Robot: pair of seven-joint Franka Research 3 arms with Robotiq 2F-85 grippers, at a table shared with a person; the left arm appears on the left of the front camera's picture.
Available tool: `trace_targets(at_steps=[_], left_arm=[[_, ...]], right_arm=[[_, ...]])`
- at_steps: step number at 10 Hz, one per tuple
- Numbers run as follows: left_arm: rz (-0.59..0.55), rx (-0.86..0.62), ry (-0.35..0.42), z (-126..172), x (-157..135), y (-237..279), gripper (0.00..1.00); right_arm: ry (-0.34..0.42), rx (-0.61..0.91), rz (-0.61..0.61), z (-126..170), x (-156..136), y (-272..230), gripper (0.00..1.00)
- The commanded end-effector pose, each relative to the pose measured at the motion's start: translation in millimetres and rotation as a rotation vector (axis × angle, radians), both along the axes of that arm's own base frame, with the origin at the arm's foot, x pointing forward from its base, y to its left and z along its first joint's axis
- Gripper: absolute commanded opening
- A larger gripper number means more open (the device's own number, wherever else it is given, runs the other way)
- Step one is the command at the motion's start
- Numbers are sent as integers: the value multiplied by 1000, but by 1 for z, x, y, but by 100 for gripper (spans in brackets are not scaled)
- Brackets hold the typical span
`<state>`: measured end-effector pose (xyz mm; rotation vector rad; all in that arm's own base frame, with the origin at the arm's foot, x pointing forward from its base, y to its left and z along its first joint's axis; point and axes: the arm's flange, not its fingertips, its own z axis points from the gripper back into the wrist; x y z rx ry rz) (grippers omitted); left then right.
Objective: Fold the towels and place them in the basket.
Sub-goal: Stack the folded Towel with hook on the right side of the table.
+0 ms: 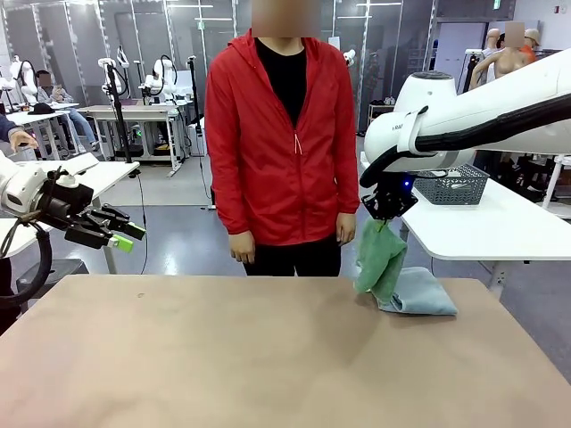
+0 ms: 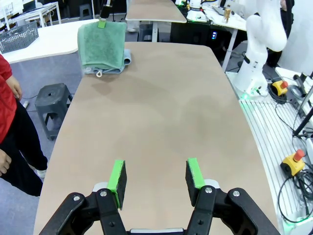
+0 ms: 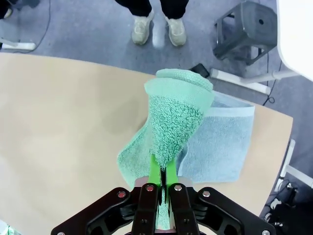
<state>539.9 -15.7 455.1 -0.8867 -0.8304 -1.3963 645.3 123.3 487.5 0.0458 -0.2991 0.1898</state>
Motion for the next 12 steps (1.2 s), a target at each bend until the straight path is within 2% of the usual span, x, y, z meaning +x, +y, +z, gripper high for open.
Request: trace_targets(at_steps=[1, 2, 6, 10, 12], left_arm=[[-4, -3, 14, 3, 1, 0, 63], [-4, -3, 14, 3, 1, 0, 63], [-4, -3, 14, 3, 1, 0, 63], [-4, -3, 14, 3, 1, 0, 63], [-4, -3, 14, 3, 1, 0, 63]], right_arm=[[28, 16, -18, 5, -2, -8, 5], [12, 25, -22, 5, 1, -12, 5], [67, 160, 7, -10, 34, -33, 5], [158, 193, 8, -29, 58, -87, 5], [164, 201, -16, -32, 59, -117, 5]])
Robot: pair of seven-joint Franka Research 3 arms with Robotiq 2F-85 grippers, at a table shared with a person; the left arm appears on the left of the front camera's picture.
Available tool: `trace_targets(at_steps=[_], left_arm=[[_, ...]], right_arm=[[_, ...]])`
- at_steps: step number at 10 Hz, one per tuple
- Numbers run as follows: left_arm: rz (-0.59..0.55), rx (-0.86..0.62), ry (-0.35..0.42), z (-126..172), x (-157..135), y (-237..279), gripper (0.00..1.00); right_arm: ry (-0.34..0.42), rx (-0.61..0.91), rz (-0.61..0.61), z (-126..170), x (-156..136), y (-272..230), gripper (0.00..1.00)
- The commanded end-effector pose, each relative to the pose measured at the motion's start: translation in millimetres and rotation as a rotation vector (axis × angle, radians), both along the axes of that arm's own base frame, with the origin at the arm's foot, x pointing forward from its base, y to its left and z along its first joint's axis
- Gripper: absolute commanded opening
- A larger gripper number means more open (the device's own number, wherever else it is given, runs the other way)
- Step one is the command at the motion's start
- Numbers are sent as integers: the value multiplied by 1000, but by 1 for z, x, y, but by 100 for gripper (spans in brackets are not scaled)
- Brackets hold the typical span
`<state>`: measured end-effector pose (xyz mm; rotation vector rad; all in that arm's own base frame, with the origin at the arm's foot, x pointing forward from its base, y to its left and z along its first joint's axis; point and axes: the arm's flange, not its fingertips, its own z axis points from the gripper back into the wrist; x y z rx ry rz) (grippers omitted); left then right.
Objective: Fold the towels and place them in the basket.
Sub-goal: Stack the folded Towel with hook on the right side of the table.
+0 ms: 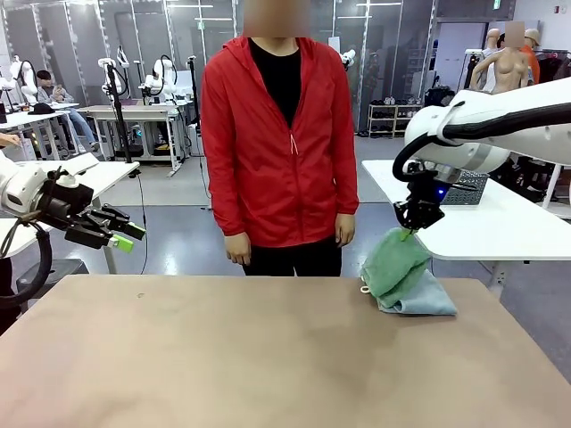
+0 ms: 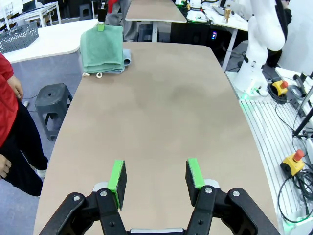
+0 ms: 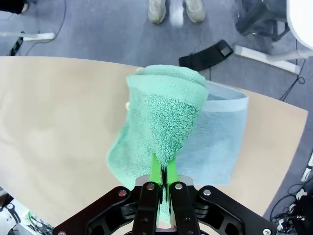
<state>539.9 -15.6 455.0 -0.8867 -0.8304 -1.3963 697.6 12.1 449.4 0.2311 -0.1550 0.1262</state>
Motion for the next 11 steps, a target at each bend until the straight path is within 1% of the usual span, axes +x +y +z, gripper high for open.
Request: trace_targets(at_steps=[1, 2, 3, 4, 7, 8, 10, 11], left_arm=[[-4, -3, 14, 3, 1, 0, 63], [-4, -3, 14, 3, 1, 0, 63], [-4, -3, 14, 3, 1, 0, 63], [-4, -3, 14, 3, 1, 0, 63], [-4, -3, 14, 3, 1, 0, 63], [-4, -3, 14, 3, 1, 0, 63], [-4, -3, 14, 3, 1, 0, 63], [-4, -3, 14, 3, 1, 0, 63]], right_arm=[[-1, 24, 2, 3, 8, -19, 5], [13, 31, -15, -4, 12, -30, 5], [46, 49, -44, -19, 19, -41, 5], [62, 53, -49, -32, 23, -50, 5], [16, 118, 3, -79, 49, -73, 5], [33, 125, 4, -88, 51, -79, 5], [82, 103, -58, -90, 44, -87, 5], [92, 83, -85, -88, 40, -89, 25]])
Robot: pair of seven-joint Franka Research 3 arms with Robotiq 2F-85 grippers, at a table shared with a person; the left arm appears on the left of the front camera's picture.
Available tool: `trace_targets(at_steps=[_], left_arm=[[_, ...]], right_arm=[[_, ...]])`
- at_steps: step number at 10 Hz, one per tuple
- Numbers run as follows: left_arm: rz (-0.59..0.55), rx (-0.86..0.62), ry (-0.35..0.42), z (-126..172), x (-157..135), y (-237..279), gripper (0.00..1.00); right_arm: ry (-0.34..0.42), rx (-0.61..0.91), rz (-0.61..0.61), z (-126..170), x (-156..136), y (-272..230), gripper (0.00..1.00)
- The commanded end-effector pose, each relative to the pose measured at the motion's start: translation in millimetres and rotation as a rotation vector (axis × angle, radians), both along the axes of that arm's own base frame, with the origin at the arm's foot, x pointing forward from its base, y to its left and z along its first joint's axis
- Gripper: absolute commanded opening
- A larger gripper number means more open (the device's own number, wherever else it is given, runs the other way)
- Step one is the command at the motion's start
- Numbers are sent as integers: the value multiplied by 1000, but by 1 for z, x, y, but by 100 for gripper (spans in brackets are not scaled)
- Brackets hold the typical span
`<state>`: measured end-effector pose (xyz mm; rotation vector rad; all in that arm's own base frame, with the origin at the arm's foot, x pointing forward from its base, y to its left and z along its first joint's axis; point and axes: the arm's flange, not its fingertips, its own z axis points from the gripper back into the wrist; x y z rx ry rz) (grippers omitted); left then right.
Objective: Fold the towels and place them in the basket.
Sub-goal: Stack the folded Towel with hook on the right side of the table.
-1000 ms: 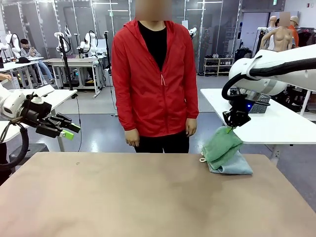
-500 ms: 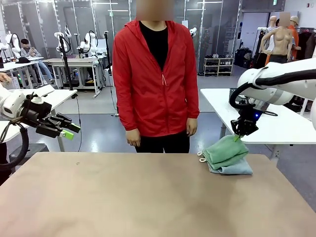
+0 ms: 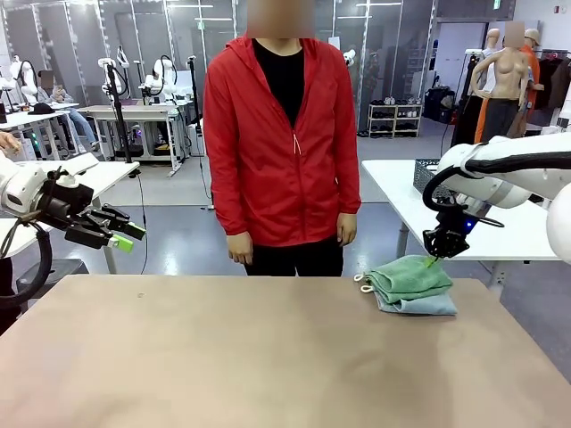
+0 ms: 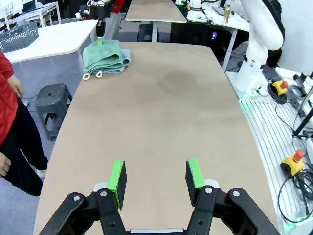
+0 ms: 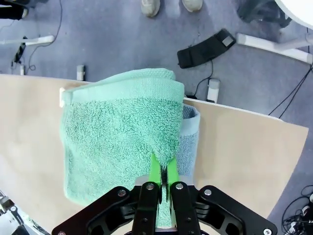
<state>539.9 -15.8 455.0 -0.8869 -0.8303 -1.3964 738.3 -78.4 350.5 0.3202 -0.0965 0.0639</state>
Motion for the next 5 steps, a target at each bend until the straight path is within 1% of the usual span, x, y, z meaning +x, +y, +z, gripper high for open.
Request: trace_targets(at_steps=[1, 2, 3, 4, 5], left_arm=[[-4, -3, 14, 3, 1, 0, 63], [-4, -3, 14, 3, 1, 0, 63], [-4, -3, 14, 3, 1, 0, 63], [-4, -3, 14, 3, 1, 0, 63], [-4, -3, 14, 3, 1, 0, 63]], right_arm=[[30, -26, -56, 13, -4, 0, 25], [22, -48, -73, 18, -8, 0, 44], [8, -71, -96, 26, -14, 1, 26], [-11, -73, -90, 41, -24, 3, 37], [-28, -70, -79, 62, -41, 4, 46]])
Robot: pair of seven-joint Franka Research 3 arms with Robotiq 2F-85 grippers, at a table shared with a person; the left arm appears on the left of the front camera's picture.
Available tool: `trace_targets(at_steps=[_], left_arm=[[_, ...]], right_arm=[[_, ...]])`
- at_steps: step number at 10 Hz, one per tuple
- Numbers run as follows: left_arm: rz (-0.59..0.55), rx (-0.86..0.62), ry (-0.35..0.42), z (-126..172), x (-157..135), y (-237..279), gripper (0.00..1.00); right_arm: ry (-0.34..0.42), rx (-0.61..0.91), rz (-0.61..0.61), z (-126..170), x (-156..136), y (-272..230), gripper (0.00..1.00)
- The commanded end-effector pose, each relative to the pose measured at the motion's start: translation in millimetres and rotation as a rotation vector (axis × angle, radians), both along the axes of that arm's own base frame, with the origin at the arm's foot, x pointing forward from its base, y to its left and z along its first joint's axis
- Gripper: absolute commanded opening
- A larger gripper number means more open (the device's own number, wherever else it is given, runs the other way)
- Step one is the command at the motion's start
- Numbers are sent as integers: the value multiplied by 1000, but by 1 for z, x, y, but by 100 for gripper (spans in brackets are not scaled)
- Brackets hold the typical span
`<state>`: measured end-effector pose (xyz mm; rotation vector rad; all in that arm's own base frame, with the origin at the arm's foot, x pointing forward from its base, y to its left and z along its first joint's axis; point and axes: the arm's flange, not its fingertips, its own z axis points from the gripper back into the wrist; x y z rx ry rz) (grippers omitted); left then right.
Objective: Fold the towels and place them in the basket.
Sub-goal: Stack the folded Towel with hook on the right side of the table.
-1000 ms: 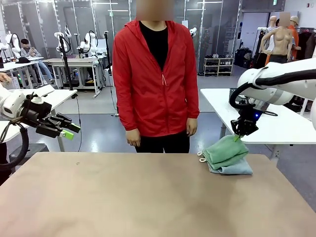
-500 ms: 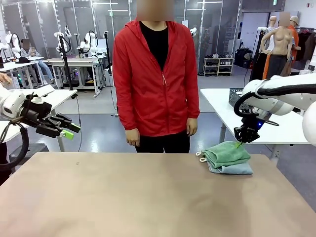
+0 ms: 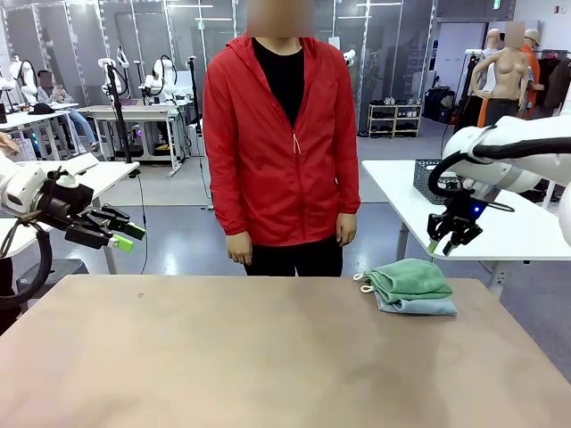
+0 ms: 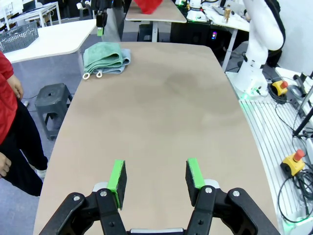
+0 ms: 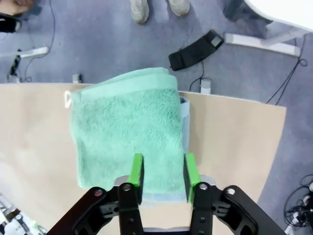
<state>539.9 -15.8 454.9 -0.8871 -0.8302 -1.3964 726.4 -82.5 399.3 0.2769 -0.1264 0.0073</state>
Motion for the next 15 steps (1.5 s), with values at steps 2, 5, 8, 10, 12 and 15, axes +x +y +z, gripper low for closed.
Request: trace_targets(at_steps=[2, 5, 8, 10, 12, 15], left_arm=[[-4, -3, 13, 3, 1, 0, 63], [-4, -3, 13, 3, 1, 0, 63], [-4, -3, 13, 3, 1, 0, 63], [-4, -3, 13, 3, 1, 0, 63], [-4, -3, 13, 3, 1, 0, 63], [-4, -3, 13, 3, 1, 0, 63]], right_arm=[[-43, -5, 52, 75, -96, 3, 56], [-326, -1, 105, 161, -241, -1, 56], [-584, -5, 121, 194, -336, 19, 56], [-627, -24, 160, 200, -367, 34, 56], [-615, -38, 177, 199, -378, 42, 56], [-624, -22, 186, 205, -383, 45, 56]])
